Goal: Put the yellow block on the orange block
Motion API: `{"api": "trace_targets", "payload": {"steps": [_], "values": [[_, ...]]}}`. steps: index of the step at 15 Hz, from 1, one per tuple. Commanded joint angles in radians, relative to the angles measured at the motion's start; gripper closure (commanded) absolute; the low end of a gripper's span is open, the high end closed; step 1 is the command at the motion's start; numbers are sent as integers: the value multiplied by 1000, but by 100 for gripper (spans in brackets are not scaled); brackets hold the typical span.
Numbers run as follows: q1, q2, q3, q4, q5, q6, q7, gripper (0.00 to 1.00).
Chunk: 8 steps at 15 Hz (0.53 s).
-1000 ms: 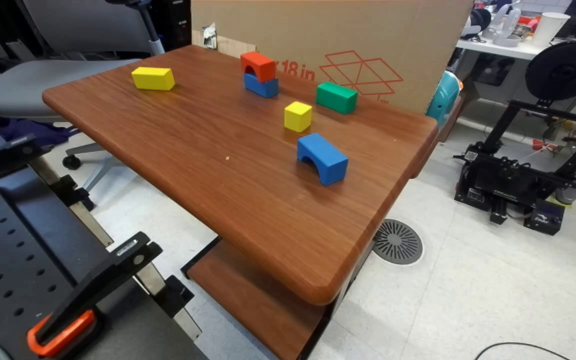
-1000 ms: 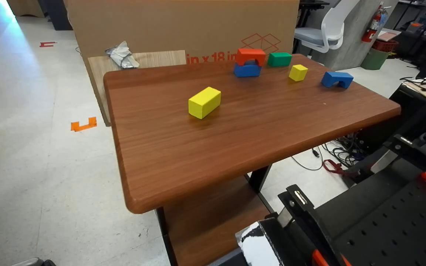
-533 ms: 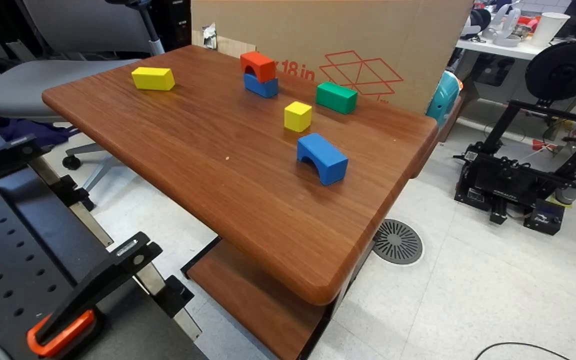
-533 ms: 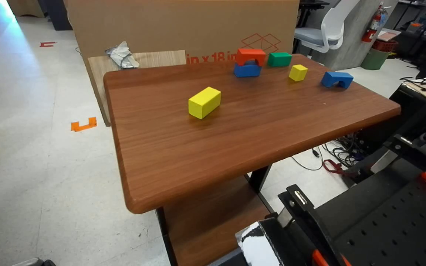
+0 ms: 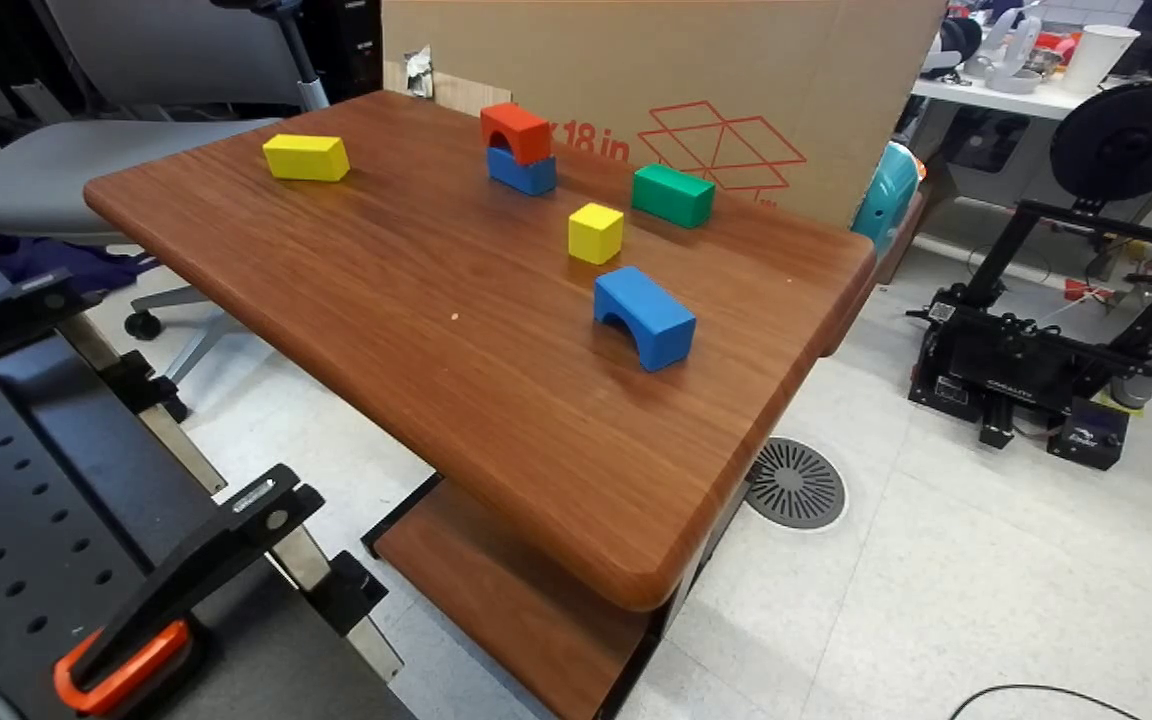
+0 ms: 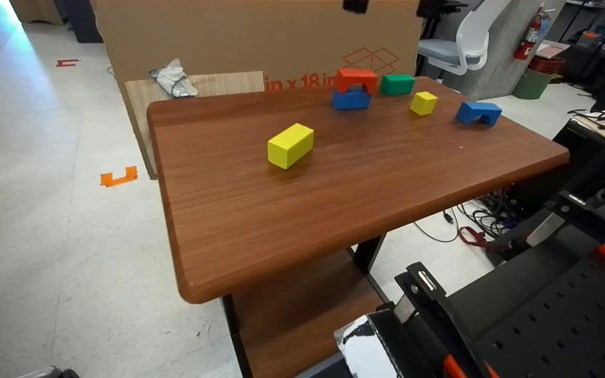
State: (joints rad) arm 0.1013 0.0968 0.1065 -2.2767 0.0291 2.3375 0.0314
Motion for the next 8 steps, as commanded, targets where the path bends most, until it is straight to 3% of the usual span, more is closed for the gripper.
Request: {"api": "trace_targets", "payload": {"steps": [1, 4, 8], "values": [[28, 117, 9, 75, -86, 31, -12, 0], [60, 191, -3, 119, -229, 33, -1, 0], [84, 276, 8, 179, -294, 32, -36, 0]]}}
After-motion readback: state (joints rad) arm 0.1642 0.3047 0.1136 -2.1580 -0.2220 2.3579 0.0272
